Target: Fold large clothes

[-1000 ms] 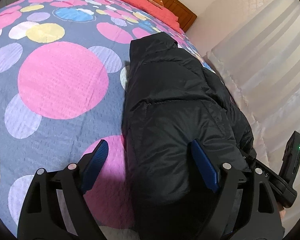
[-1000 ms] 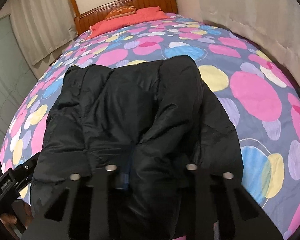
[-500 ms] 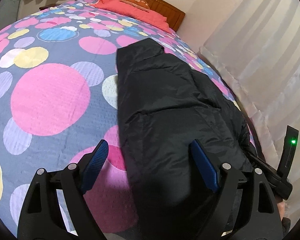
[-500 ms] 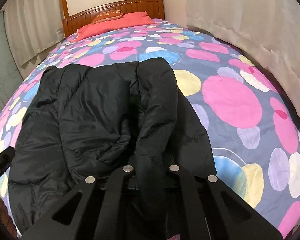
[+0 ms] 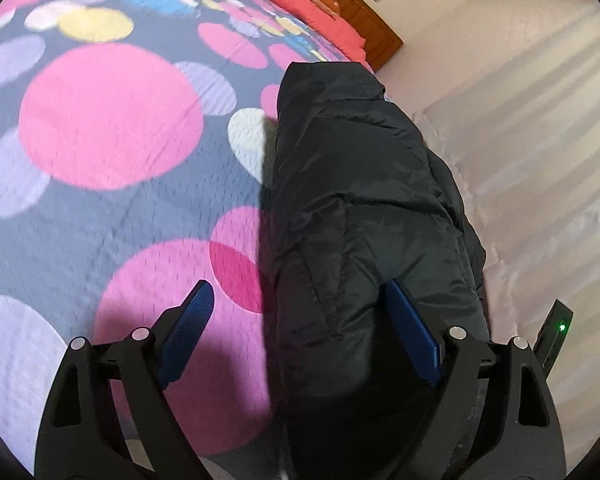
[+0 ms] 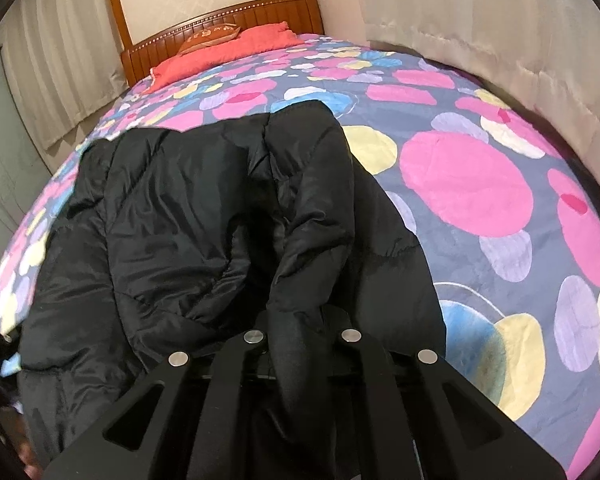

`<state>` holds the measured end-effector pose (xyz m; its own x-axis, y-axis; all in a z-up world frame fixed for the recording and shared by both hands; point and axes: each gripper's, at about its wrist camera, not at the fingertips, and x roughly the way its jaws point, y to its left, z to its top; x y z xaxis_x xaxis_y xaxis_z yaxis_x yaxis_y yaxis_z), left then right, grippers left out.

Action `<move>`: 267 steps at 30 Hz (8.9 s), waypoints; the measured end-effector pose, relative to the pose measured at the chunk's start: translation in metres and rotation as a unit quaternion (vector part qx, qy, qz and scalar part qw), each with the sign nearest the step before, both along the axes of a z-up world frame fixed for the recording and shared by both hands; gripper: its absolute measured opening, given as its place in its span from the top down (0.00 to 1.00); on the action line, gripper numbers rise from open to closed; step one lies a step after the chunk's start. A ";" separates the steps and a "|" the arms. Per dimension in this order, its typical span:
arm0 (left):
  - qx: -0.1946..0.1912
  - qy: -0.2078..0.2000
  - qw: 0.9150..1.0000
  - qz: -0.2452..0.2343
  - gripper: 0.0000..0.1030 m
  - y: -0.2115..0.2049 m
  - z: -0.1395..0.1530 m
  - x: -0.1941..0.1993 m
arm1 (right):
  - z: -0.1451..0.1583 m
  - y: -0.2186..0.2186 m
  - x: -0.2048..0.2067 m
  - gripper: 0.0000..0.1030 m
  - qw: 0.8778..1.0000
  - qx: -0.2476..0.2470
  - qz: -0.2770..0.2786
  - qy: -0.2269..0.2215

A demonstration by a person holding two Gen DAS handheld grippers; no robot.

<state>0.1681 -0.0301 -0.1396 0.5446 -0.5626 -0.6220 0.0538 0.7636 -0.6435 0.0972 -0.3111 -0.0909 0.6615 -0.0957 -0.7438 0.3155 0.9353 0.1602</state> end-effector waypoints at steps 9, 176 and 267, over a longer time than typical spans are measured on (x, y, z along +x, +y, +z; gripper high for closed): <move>-0.015 0.001 1.000 -0.010 0.15 -0.006 0.000 0.004 | 0.021 -0.012 -0.019 0.37 0.998 0.060 0.001 -0.026; 0.109 -0.020 0.994 0.008 0.12 0.034 0.017 0.087 | -0.061 0.051 0.102 0.56 0.942 0.329 0.068 -0.017; 0.310 -0.145 0.931 0.129 0.08 0.029 0.127 -0.112 | 0.083 0.153 -0.081 0.30 0.990 -0.069 0.053 -0.112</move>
